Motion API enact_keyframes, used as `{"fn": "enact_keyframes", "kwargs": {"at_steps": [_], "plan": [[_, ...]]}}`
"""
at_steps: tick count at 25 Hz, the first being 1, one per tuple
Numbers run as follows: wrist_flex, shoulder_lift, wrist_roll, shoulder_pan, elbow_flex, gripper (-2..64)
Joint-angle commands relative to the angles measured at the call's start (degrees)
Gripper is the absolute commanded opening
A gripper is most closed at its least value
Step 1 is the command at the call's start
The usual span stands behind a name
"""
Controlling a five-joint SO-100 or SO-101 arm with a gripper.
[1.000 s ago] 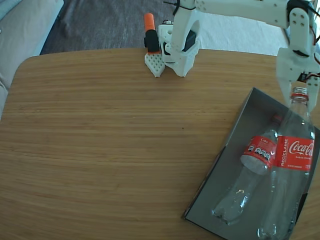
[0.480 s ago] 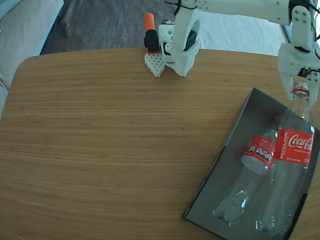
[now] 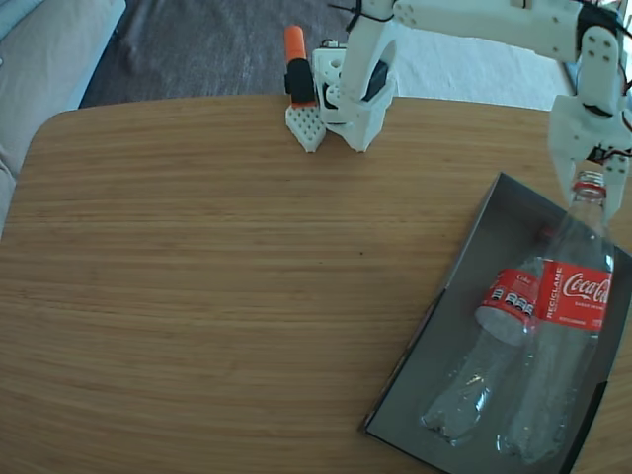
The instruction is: Grasp the bottles and put them in the box.
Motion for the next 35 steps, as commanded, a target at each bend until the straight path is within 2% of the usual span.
{"fn": "enact_keyframes", "kwargs": {"at_steps": [1, 8, 15, 24, 26, 32, 35], "plan": [[-1.7, 0.7, -0.5, 0.3, -1.6, -0.4], [-2.5, -0.9, -0.6, 0.3, -1.4, 0.0], [-6.1, -2.3, -0.7, 0.4, -1.4, -0.3], [-6.1, -2.7, -0.7, 0.6, -0.9, 0.6], [-5.5, -2.8, -0.7, 0.9, -0.6, 5.9], [-5.4, -1.8, 0.0, 1.8, 1.0, 32.1], [-5.3, -1.8, 0.0, 2.8, 1.0, 38.4]]}}
